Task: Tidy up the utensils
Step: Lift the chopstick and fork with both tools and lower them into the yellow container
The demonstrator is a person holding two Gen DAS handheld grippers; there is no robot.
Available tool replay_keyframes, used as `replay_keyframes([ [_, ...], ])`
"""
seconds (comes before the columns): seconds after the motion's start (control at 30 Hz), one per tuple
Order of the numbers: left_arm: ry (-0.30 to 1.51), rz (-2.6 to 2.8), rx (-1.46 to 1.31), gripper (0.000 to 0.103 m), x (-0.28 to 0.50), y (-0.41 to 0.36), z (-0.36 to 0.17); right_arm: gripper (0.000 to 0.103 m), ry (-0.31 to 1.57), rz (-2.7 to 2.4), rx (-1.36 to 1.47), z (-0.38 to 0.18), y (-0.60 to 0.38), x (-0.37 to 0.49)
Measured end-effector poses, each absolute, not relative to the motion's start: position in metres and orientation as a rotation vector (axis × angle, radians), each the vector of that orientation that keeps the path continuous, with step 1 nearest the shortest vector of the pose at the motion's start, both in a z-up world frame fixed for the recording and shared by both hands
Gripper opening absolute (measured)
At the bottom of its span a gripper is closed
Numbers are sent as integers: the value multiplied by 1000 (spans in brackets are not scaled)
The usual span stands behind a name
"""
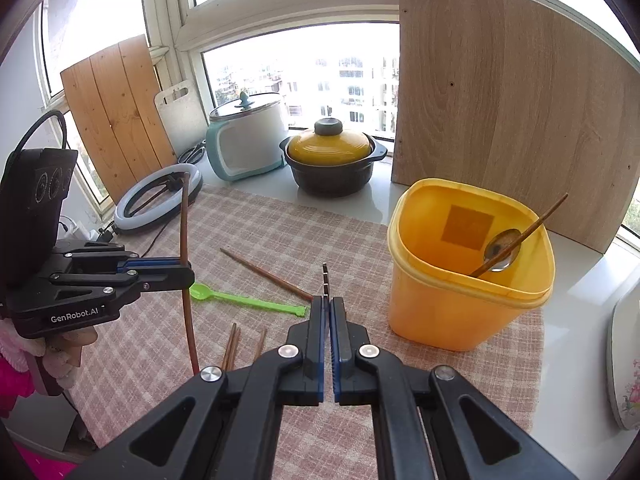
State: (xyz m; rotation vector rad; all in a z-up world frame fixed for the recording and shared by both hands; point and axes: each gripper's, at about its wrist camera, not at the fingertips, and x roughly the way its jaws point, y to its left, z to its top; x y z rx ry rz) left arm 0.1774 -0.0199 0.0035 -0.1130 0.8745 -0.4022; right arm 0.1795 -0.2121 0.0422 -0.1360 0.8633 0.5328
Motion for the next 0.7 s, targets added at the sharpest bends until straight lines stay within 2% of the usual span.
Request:
replay_keyframes([
  [0.7,659,-507,-87,4,213,-55,103,0,685,431,-57,139,-277,197],
])
